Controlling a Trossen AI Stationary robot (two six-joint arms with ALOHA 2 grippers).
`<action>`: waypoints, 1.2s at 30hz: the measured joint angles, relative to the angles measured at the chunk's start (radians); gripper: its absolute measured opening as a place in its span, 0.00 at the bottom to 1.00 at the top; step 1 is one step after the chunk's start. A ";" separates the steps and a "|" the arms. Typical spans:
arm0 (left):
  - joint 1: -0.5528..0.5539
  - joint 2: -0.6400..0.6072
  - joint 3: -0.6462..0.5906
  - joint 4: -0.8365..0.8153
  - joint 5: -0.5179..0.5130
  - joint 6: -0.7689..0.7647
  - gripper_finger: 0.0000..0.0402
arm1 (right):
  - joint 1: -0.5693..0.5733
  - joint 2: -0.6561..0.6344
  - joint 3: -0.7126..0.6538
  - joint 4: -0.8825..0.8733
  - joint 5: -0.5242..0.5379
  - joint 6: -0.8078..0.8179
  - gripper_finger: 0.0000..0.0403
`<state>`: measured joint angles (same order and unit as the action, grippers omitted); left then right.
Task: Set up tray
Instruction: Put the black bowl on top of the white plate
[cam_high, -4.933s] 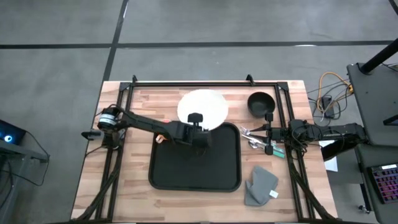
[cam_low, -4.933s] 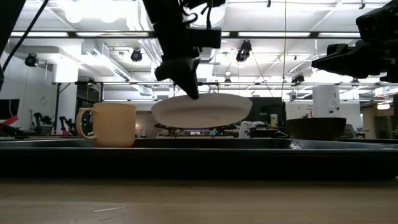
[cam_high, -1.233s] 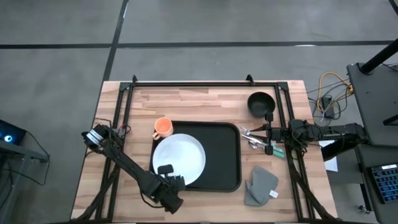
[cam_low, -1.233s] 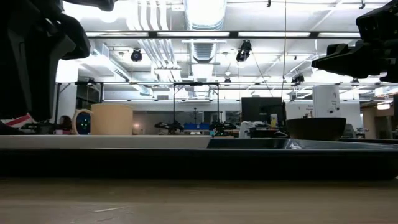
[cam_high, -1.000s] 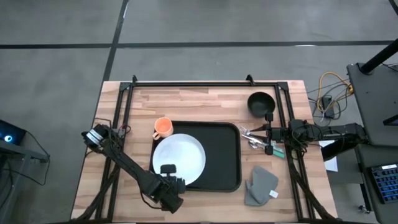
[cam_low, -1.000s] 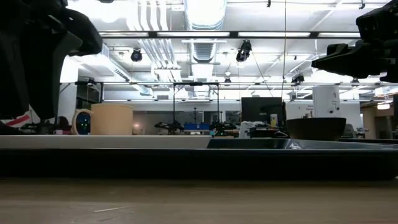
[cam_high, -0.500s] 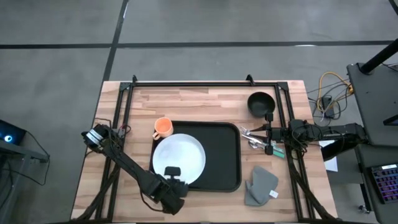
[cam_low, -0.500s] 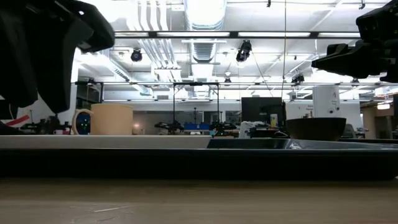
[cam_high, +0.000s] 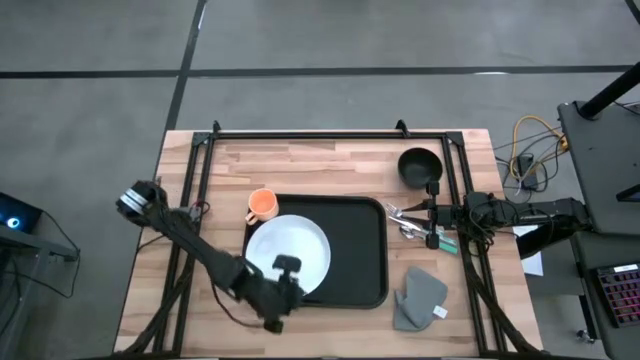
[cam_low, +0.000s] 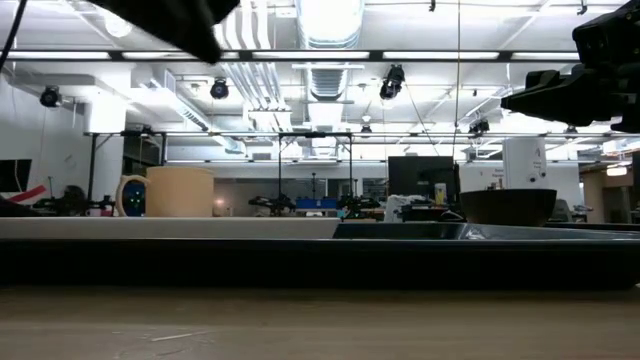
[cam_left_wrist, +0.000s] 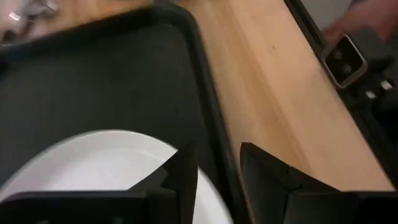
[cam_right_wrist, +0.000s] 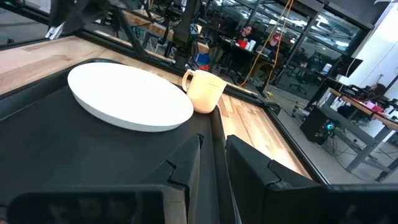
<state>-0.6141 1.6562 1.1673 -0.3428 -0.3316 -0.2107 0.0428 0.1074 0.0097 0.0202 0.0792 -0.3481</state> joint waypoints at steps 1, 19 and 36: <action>0.014 -0.032 -0.045 0.040 0.009 0.010 0.25 | 0.000 0.000 0.000 0.000 0.000 0.000 0.17; 0.298 -0.673 -0.832 0.727 0.209 0.054 0.25 | 0.000 -0.001 0.000 0.000 0.000 0.000 0.17; 0.447 -0.955 -1.021 0.812 0.358 0.070 0.25 | 0.000 -0.001 0.000 0.000 0.000 0.000 0.17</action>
<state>-0.1673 0.7017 0.1465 0.4690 0.0268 -0.1402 0.0429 0.1066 0.0097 0.0202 0.0792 -0.3483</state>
